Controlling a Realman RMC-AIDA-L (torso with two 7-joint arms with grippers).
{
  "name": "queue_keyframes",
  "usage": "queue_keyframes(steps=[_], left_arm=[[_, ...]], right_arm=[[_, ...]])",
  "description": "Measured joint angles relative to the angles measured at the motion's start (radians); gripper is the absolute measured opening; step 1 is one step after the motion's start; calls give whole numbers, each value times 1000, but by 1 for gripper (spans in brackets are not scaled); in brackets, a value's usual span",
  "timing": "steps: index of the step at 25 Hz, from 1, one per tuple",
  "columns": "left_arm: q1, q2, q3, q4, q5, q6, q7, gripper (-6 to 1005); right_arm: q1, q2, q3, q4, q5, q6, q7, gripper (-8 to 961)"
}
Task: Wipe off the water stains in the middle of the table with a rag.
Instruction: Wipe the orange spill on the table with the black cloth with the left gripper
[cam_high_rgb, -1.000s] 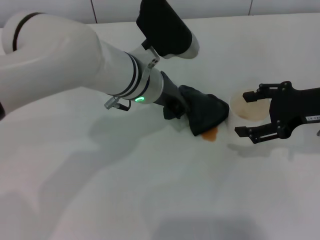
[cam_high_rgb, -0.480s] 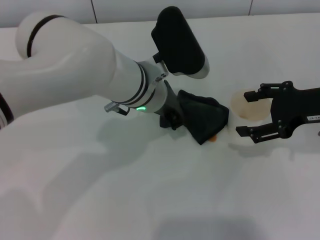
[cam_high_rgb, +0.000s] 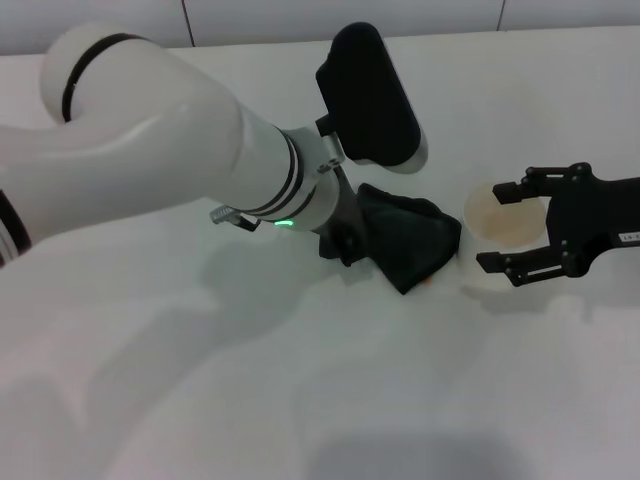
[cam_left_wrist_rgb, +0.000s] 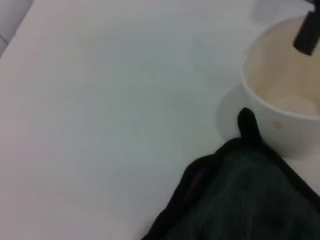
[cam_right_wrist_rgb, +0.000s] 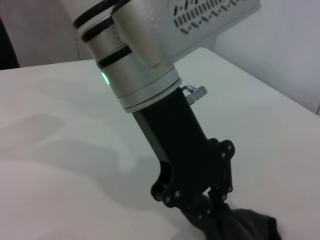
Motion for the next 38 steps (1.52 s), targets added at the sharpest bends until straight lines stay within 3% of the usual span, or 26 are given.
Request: queue_keyframes(steps=[23, 38], left_arm=[[12, -1, 48, 32, 46, 28, 23, 78], [24, 0, -49, 28, 295, 46, -275, 77]], right_arm=[[-3, -2, 10, 0, -2, 1, -1, 869], [0, -2, 10, -1, -1, -2, 3, 869]])
